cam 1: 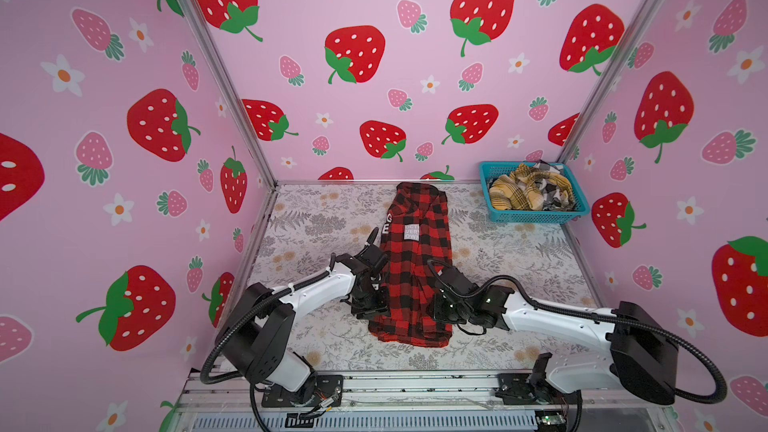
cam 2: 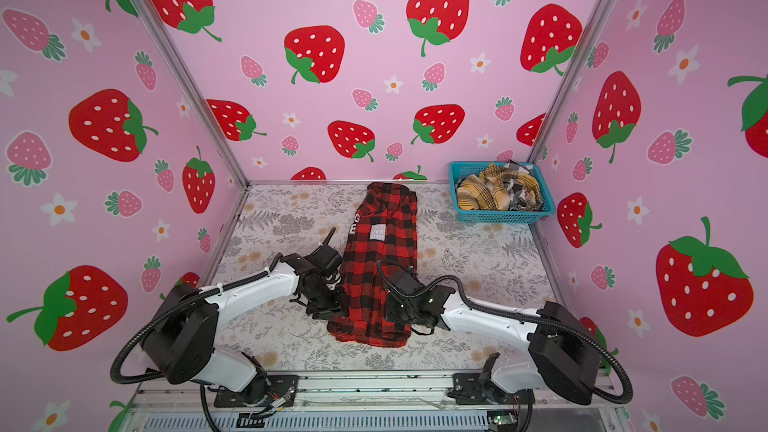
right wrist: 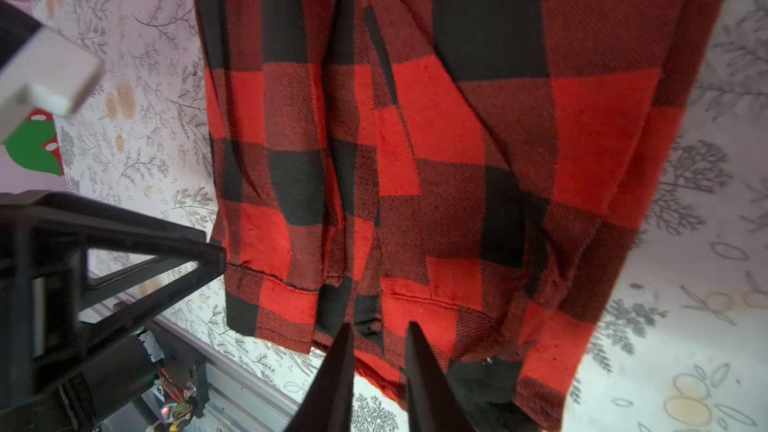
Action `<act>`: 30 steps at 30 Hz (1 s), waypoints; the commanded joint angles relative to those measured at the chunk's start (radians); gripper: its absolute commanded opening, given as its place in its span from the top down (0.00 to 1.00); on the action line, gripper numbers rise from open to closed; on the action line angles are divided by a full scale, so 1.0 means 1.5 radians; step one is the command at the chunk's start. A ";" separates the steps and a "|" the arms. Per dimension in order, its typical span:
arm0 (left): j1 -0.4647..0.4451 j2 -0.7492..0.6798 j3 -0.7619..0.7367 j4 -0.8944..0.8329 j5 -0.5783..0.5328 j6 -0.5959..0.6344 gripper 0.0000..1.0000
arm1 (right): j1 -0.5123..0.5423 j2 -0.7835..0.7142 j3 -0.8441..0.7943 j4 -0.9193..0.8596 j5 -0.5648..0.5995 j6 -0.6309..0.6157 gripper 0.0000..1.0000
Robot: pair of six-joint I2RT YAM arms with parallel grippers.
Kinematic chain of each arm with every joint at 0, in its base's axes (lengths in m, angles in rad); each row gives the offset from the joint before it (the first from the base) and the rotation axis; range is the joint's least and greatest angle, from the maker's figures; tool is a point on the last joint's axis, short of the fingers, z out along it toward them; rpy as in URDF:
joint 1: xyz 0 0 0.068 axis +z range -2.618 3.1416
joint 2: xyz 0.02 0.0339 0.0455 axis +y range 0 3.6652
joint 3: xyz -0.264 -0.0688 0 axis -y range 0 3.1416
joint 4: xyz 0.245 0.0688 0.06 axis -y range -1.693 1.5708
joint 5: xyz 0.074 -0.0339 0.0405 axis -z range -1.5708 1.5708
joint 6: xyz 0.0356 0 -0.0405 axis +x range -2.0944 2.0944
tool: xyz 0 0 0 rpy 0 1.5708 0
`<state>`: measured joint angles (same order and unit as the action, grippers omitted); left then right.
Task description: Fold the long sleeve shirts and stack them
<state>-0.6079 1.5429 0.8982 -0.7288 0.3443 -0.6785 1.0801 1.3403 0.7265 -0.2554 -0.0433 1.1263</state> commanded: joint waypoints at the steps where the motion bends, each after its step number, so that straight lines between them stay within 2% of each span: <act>1: -0.003 0.016 0.004 0.020 0.025 -0.009 0.52 | 0.005 -0.004 -0.016 0.026 -0.008 0.012 0.76; 7: -0.019 0.043 -0.006 0.076 0.073 -0.043 0.58 | 0.005 -0.003 -0.025 0.036 -0.011 0.021 0.76; 10: -0.024 0.055 -0.011 0.093 0.088 -0.054 0.75 | 0.005 -0.004 -0.028 0.041 -0.010 0.027 0.77; 12: -0.022 0.048 -0.014 0.101 0.099 -0.066 0.97 | 0.005 -0.005 -0.032 0.053 -0.013 0.029 0.77; 13: -0.019 0.036 -0.012 0.102 0.102 -0.071 1.00 | 0.005 -0.004 -0.033 0.061 -0.018 0.029 0.77; 18: 0.035 -0.075 0.000 0.120 0.102 -0.132 1.00 | 0.005 0.022 -0.028 0.081 -0.037 0.021 0.79; 22: 0.082 -0.146 -0.019 0.186 0.133 -0.204 1.00 | 0.005 0.061 -0.014 0.101 -0.051 0.010 0.79; 27: 0.085 -0.155 -0.033 0.225 0.157 -0.238 1.00 | 0.005 0.119 0.018 0.127 -0.066 -0.006 0.73; 30: 0.086 -0.154 -0.047 0.234 0.158 -0.243 1.00 | 0.005 0.152 0.047 0.120 -0.070 -0.018 0.65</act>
<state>-0.4797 1.3067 0.8501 -0.4049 0.5522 -0.9977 1.0801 1.5448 0.7486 -0.0940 -0.1368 1.1187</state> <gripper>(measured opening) 0.048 0.340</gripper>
